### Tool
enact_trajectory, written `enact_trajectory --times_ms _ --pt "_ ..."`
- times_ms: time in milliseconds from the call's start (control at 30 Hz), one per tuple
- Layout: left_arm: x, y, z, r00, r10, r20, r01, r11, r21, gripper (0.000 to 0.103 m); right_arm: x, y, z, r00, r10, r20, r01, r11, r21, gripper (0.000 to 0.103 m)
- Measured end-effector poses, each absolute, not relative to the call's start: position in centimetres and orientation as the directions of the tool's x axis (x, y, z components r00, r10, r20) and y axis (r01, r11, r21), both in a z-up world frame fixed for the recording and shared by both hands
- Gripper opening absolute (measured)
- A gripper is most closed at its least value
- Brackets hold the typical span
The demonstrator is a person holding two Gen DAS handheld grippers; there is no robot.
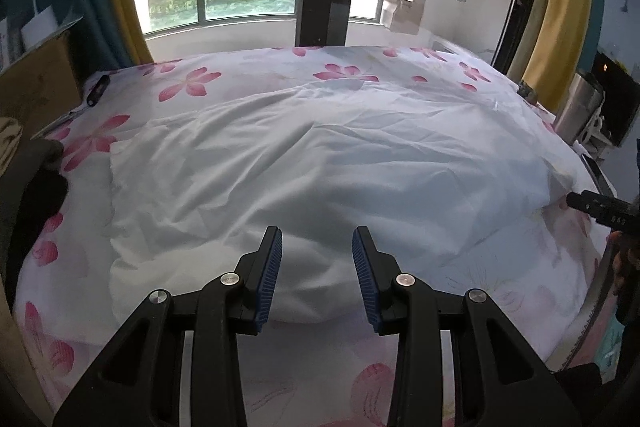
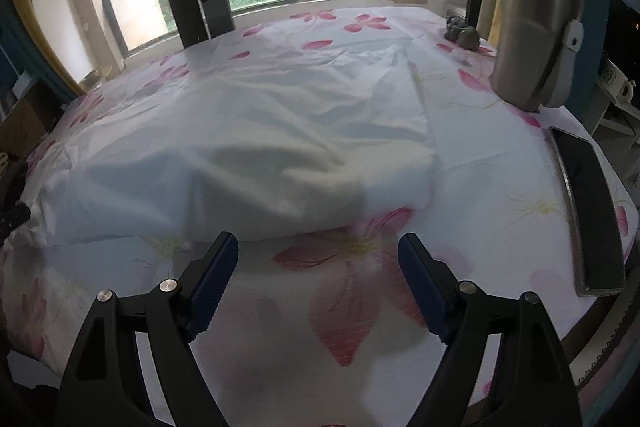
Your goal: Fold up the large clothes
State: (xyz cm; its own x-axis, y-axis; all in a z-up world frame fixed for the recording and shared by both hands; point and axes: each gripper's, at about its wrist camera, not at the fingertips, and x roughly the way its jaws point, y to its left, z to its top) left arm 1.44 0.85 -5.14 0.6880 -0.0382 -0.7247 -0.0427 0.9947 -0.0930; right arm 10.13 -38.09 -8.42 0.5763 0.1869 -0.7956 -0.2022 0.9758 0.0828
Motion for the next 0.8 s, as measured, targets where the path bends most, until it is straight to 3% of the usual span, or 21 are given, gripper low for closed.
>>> enact_trajectory --times_ms 200,300,400,800 --pt "3.0 -0.8 -4.6 0.687 -0.062 -0.724 0.004 0.997 -0.082 0.039 10.4 -38.0 -9.4 0.565 0.195 -0.801 -0.204 0.975 0.093 0.084" --pt "4.0 -1.9 -3.9 0.709 -0.131 -0.692 0.061 0.990 -0.125 0.039 10.8 -38.6 -9.4 0.553 0.293 -0.780 -0.198 0.955 0.219 0.095" --pt "5.6 -3.1 -3.6 0.717 -0.146 -0.681 0.086 0.989 -0.121 0.039 11.4 -39.0 -9.4 0.525 0.425 -0.737 -0.201 0.904 0.378 0.096" --pt "12.4 -7.0 -7.7 0.574 -0.170 -0.801 0.136 0.984 -0.112 0.039 14.5 -38.3 -9.8 0.514 0.565 -0.645 -0.178 0.807 0.564 0.103"
